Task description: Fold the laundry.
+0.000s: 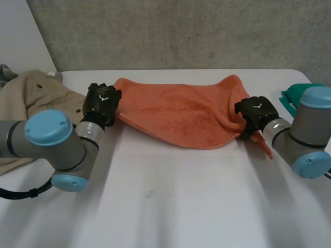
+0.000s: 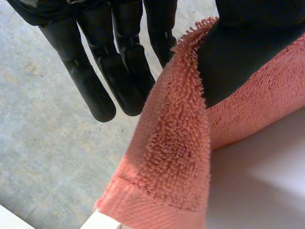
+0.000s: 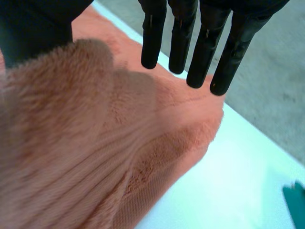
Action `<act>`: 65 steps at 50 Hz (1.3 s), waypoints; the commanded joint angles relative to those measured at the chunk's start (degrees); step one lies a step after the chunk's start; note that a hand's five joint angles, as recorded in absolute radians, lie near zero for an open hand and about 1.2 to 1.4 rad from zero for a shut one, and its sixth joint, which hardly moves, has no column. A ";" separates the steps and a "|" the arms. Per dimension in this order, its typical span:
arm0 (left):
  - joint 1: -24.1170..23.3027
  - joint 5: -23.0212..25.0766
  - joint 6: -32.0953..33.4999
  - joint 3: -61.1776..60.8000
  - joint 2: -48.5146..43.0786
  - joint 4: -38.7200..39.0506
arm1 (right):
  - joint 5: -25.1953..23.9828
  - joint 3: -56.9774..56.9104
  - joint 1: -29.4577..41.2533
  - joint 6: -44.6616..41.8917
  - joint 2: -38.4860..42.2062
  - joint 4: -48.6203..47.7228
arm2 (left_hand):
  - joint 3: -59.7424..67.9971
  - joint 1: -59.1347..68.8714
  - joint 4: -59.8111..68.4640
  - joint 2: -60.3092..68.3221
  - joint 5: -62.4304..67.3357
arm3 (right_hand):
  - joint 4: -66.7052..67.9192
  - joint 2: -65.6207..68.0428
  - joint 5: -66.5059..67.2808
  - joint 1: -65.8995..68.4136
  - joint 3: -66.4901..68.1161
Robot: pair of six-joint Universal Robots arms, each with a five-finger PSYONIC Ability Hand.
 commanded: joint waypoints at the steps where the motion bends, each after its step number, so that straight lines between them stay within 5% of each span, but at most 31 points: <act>1: 0.24 -0.05 -0.10 -0.34 2.09 -0.14 | 0.10 -2.21 -3.79 11.44 1.37 0.93 | 11.56 15.30 11.16 11.32 14.25 | -0.80 -0.83 -0.94 2.66 -0.85; 20: 0.85 -0.14 -0.10 0.10 2.00 -2.59 | 0.53 -3.09 -7.13 11.18 2.78 9.81 | 11.56 15.30 11.16 11.32 14.25 | 5.93 5.90 5.79 9.39 5.87; 29: 1.29 -0.05 -0.10 0.10 3.23 -5.85 | -0.52 -0.81 -8.54 10.83 -0.74 10.60 | 11.56 15.30 11.16 11.32 14.25 | -4.16 -4.19 -4.30 -0.70 -4.21; 43: 3.22 -0.05 -0.01 0.45 3.59 -6.02 | -2.28 2.44 -9.50 -0.33 -2.94 10.60 | 11.56 15.30 11.16 11.32 14.25 | -0.98 -1.00 -1.11 2.49 -1.03; 47: 3.66 -0.05 -0.01 0.28 3.41 -6.11 | -2.89 2.71 -9.42 -0.95 -1.88 10.34 | 11.56 15.30 11.16 11.32 14.25 | 11.78 11.75 11.64 15.24 11.72; 52: 3.75 -0.05 -0.01 -0.34 3.32 -7.78 | -3.77 1.74 -9.42 -0.95 -0.39 10.16 | 11.56 15.30 11.16 11.32 14.25 | 51.03 51.01 50.90 54.50 50.98; 59: 3.66 0.03 0.08 -4.19 8.31 -17.07 | -7.11 3.50 -10.20 -4.63 -3.98 13.14 | 11.56 15.30 11.16 11.32 14.25 | 51.11 51.09 50.98 54.58 51.06; 65: 3.66 0.03 4.63 -11.84 15.88 -25.61 | -7.29 9.03 -12.66 -21.22 -14.79 25.61 | 11.56 15.30 11.16 11.32 14.25 | 51.11 51.09 50.98 54.58 51.06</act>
